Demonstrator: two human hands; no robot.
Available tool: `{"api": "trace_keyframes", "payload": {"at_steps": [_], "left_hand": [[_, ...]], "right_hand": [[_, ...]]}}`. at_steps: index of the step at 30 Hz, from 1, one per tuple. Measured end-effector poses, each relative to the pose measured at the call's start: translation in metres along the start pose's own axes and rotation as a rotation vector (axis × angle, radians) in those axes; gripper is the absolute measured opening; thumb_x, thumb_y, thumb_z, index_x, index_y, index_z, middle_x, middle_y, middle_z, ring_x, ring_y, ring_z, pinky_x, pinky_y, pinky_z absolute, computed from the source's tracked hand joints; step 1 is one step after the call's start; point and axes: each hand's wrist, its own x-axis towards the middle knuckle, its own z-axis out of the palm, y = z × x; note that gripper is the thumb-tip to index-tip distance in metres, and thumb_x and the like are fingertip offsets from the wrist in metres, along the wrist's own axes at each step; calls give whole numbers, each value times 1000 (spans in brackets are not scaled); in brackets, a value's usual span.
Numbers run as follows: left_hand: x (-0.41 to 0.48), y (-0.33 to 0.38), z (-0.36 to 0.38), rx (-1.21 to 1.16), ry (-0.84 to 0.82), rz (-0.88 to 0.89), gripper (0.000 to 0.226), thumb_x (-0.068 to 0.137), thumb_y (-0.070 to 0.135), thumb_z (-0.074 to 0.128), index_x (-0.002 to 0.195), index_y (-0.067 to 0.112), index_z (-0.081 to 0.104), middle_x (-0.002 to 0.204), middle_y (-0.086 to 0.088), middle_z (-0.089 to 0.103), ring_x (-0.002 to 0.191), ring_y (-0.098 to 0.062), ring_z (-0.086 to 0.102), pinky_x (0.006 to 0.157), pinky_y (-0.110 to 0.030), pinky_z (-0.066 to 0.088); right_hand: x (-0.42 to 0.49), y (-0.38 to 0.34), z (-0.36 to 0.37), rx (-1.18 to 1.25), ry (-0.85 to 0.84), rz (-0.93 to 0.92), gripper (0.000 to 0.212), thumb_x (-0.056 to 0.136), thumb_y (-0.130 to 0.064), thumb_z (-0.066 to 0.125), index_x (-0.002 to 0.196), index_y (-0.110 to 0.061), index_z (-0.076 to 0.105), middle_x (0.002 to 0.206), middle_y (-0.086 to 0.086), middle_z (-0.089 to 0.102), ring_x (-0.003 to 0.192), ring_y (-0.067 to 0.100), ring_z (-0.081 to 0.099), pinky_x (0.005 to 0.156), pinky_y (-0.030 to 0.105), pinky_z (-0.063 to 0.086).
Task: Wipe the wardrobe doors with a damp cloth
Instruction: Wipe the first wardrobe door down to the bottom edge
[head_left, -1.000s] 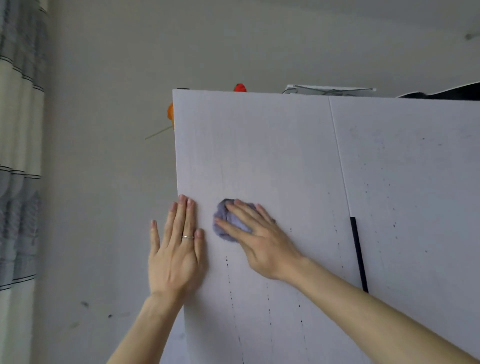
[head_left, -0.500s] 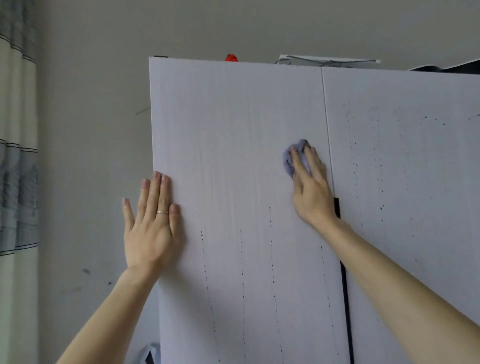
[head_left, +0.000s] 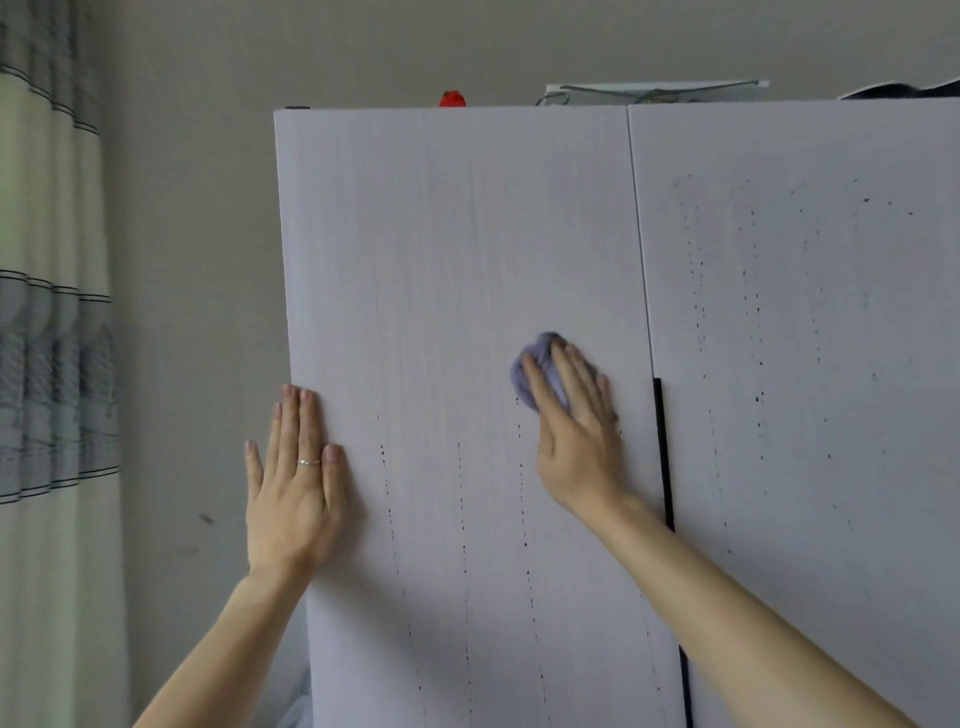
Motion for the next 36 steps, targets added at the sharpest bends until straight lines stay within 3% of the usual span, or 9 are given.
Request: {"api": "trace_keyframes", "payload": {"at_steps": [5,11,13,17,21,26,28,34,36], "left_hand": [[-22,-4,1,46,-32,9,62,104,42,13,160,21,-1,166,14,-8,152,-1,-5,124,-52,7],[-22,-6,4,67,-20,26,60,105,41,12,160,21,-1,166,14,-9,154,-7,0,124,-52,10],[-22,-7,5,65,-11,23,59,106,40,13,160,21,0,166,14,-8,154,-8,2,124,-52,11],[-22,-8,5,70,-16,18,60,105,39,14,160,18,1,165,15,-9,153,-6,1,124,-52,9],[-24,-4,3,62,-12,20,60,105,36,17,160,18,3,163,18,-12,151,-1,-1,124,-49,8],[-24,-7,5,25,-4,26,59,105,35,16,160,21,0,164,19,-11,151,1,-2,125,-47,9],[-23,-7,5,15,-1,33,59,105,36,16,159,22,-2,164,18,-11,151,0,0,125,-48,10],[-24,-8,6,-17,-7,39,60,105,35,19,161,18,6,166,10,-4,153,-15,15,122,-53,18],[-26,-9,6,-35,-9,37,60,105,35,19,160,19,3,166,10,-4,153,-15,15,122,-52,17]], "right_hand": [[-14,9,-10,-55,-288,-413,67,89,-2,36,151,-24,42,160,8,33,150,25,25,122,45,20],[62,13,-10,5,-51,22,60,96,-6,35,152,-24,40,162,10,29,151,24,22,123,44,13],[33,-5,2,13,16,17,57,96,-4,37,150,-21,45,160,12,33,150,26,26,122,46,16],[-49,-29,11,-14,-161,-346,63,87,0,40,146,-19,51,156,11,41,147,28,34,119,47,26],[-12,-9,4,-149,-275,-609,70,83,-2,40,149,-26,46,156,8,41,146,25,36,119,48,27],[43,-20,10,-61,-76,-176,58,94,-7,38,149,-22,46,158,11,37,148,28,30,119,53,23],[20,-36,17,-52,-48,-142,53,98,-11,42,150,-21,45,159,12,35,149,28,28,120,52,21],[-54,-47,17,-103,-325,-642,62,89,-10,54,148,-28,47,157,5,40,148,23,33,120,46,25],[-24,-43,17,-142,-330,-636,64,89,-7,50,149,-29,46,157,6,39,147,23,33,121,46,22]]}}
